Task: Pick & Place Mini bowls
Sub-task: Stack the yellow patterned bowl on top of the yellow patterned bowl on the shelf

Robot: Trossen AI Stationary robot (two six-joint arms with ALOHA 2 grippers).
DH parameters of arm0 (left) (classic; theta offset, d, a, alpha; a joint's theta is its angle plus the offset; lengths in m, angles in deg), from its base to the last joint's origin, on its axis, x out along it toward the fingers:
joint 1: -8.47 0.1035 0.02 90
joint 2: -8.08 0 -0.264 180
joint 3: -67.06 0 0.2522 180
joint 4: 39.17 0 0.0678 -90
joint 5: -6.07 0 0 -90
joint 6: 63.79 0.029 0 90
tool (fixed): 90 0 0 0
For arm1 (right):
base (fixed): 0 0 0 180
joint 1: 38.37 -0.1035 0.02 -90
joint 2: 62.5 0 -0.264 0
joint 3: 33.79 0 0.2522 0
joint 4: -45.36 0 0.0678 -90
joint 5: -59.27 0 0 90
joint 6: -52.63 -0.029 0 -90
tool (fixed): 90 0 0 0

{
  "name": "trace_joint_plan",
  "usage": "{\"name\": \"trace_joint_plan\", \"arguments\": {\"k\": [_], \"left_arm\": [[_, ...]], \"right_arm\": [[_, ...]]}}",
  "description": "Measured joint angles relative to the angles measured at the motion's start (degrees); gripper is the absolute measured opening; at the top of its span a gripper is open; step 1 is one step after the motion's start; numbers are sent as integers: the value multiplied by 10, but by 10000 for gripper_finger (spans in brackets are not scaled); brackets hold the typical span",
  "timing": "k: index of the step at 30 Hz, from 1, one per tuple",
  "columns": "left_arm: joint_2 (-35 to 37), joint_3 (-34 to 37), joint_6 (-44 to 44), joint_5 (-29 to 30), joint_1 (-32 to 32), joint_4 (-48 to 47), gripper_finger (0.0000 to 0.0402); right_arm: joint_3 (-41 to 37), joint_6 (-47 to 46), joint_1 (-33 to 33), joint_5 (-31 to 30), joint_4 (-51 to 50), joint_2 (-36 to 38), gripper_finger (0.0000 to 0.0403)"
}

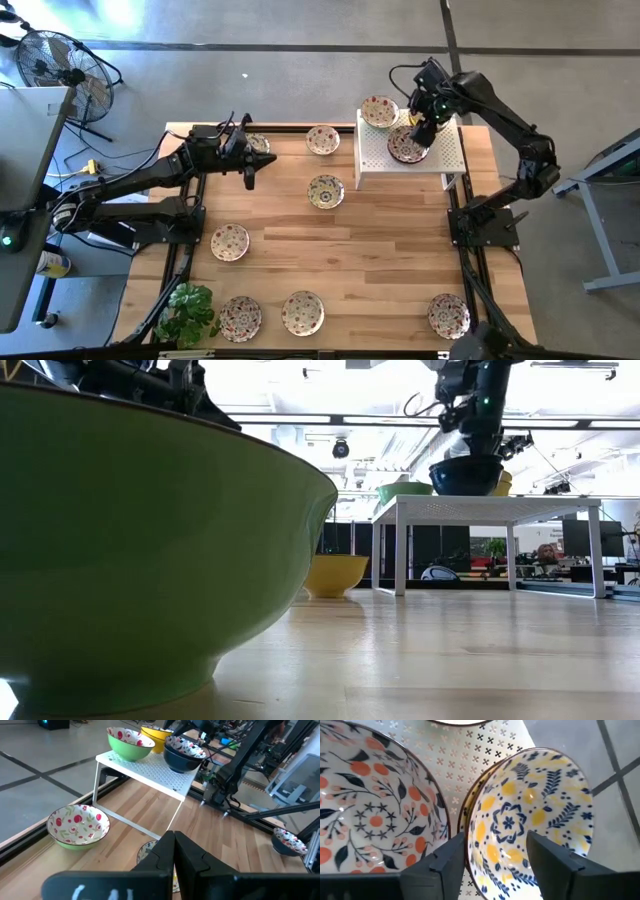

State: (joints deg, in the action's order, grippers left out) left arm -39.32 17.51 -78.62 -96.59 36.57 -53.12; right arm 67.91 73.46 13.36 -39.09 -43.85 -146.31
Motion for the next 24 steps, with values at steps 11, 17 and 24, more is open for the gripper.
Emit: {"name": "trace_joint_plan", "arguments": {"k": [11, 17, 24], "left_arm": [[0, 0, 0, -18, 0, 0, 1], [-5, 0, 0, -33, 0, -4, 1], [-5, -1, 0, -44, 0, -14, 1]], "right_arm": [[0, -128, 0, 84, 4, 51, 107], [0, -182, 13, 91, 35, 55, 13], [-74, -246, 59, 133, 133, 54, 5]]}}
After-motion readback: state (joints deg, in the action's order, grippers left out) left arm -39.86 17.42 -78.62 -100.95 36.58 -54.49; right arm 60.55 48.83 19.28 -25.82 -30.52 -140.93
